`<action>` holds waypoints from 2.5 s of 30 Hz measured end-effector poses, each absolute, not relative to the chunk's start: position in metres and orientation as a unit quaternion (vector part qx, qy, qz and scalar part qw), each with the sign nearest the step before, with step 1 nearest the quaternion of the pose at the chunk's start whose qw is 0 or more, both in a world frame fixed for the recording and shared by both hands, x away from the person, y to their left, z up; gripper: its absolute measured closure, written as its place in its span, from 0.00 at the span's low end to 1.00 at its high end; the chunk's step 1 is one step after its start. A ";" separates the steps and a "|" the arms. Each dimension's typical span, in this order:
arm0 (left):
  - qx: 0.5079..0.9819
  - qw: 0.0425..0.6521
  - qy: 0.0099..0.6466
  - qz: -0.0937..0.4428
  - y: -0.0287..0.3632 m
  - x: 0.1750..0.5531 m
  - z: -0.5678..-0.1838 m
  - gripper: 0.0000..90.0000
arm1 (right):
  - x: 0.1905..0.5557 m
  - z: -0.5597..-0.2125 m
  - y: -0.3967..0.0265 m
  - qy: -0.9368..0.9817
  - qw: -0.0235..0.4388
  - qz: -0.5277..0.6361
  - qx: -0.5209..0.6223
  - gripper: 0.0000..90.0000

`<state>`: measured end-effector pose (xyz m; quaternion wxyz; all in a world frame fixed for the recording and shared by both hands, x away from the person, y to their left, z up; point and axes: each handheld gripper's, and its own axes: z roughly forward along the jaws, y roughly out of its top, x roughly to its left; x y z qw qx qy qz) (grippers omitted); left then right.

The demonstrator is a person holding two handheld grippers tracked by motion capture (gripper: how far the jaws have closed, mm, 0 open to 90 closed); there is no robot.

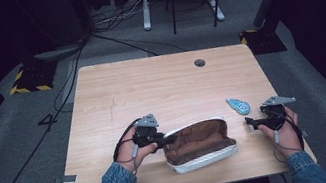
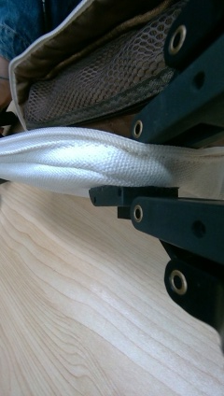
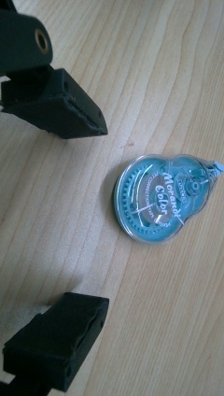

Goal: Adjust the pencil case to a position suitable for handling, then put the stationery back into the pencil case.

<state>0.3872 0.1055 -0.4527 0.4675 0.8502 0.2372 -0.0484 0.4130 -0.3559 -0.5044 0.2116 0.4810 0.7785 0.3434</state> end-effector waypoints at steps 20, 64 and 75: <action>0.864 0.437 0.248 -0.024 0.113 0.391 -0.463 0.84 | 0.413 -0.504 -0.356 0.779 0.211 0.344 0.481 0.16; 0.772 0.488 0.370 0.168 0.194 0.390 -0.417 0.28 | 0.413 -0.504 -0.356 0.780 0.210 0.343 0.479 0.16; 0.783 0.421 0.418 0.188 0.217 0.397 -0.437 0.23 | 0.413 -0.496 -0.357 0.789 0.191 0.335 0.478 0.18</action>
